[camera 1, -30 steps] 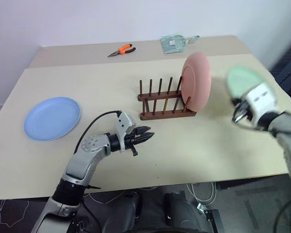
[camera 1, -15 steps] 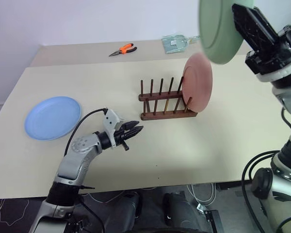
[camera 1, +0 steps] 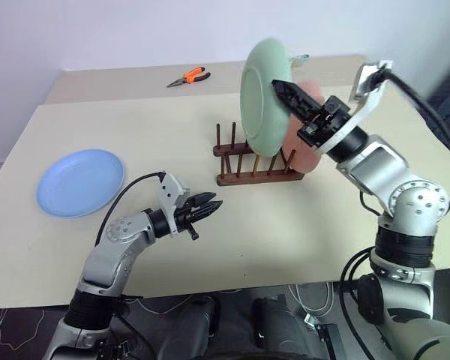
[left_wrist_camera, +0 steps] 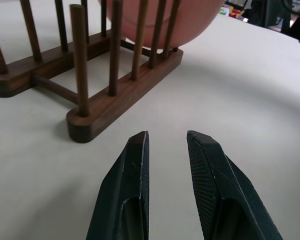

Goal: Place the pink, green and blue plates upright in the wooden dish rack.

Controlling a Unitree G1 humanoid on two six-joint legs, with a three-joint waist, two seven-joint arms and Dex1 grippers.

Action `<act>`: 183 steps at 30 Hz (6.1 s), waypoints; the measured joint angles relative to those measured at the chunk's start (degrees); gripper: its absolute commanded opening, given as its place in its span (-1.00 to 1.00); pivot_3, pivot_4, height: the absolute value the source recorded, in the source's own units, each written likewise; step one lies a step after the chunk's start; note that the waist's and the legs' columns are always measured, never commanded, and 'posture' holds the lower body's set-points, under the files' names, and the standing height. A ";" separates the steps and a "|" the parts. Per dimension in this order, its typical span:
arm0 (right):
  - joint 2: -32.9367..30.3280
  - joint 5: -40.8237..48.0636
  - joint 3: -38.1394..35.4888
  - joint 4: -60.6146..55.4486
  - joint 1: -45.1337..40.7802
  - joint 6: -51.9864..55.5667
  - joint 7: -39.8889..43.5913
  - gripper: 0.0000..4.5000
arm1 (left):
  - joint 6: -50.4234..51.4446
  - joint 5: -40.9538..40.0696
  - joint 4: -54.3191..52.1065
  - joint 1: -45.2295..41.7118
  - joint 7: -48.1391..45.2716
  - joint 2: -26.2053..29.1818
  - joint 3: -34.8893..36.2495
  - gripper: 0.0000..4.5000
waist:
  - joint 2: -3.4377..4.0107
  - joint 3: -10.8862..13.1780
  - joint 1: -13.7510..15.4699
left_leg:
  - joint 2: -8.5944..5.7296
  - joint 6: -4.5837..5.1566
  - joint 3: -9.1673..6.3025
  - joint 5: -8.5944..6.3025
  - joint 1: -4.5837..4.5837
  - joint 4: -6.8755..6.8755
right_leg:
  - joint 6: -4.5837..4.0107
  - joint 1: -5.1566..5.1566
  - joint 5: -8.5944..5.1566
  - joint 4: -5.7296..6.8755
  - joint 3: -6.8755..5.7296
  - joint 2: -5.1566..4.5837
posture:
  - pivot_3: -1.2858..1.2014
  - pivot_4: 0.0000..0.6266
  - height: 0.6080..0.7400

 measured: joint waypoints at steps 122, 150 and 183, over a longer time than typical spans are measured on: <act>12.22 -43.52 14.31 -6.30 -7.42 -22.63 24.65 -1.00 | -3.73 5.54 -4.23 4.08 35.71 0.50 19.16 0.31 | -0.98 -0.06 0.03 | 0.05 -0.44 -0.09 0.08 0.41 -0.33 | 0.01 -0.06 0.45 -0.03 0.23 0.28 | 0.03 -0.52 0.81; 17.98 -28.85 7.76 3.88 -2.08 -1.70 1.31 0.32 | -3.36 2.26 -8.62 11.31 18.84 -1.67 8.85 0.33 | -0.71 0.00 -0.48 | 0.09 -0.51 0.00 0.20 0.44 -0.68 | -0.11 -0.11 0.42 -0.02 0.29 0.28 | 0.03 -0.52 0.81; -32.97 -59.96 6.71 -18.33 24.39 -15.29 39.16 -0.98 | -0.09 2.35 -9.56 1.88 8.41 -0.94 -4.30 0.33 | -0.68 0.04 0.12 | 0.27 -0.46 0.14 0.12 0.26 -0.34 | -0.30 0.07 0.27 -0.25 0.04 0.12 | 0.03 -0.52 0.81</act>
